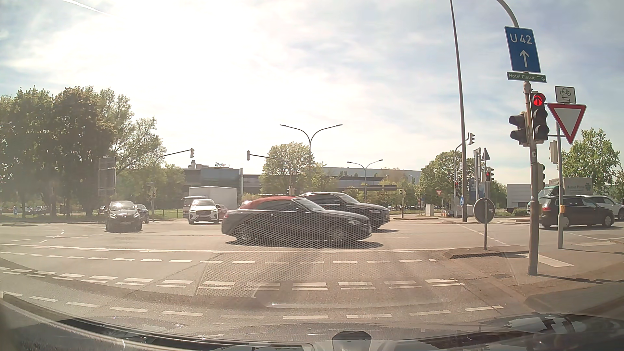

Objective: Follow the waypoints while adhering to traffic rules and regulations

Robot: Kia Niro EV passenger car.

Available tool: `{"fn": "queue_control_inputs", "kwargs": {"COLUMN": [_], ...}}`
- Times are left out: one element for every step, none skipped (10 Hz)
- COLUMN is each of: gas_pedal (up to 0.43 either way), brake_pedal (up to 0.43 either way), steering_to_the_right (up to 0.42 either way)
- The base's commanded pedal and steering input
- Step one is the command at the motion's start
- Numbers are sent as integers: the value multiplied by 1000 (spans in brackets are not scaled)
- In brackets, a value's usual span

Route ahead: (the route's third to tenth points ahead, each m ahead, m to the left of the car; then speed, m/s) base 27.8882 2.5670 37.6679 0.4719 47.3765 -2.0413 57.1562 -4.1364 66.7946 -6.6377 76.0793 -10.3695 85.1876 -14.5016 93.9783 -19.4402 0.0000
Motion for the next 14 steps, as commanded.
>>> {"fn": "queue_control_inputs", "kwargs": {"gas_pedal": [0, 0, 0, 0, 0, 0, 0, 0, 0, 0, 0, 0, 0, 0], "brake_pedal": [250, 256, 256, 256, 256, 256, 256, 256, 256, 256, 256, 256, 256, 256], "steering_to_the_right": [13, 12, 13, 12, 13, 13, 13, 12, 12, 13, 12, 12, 13, 13]}}
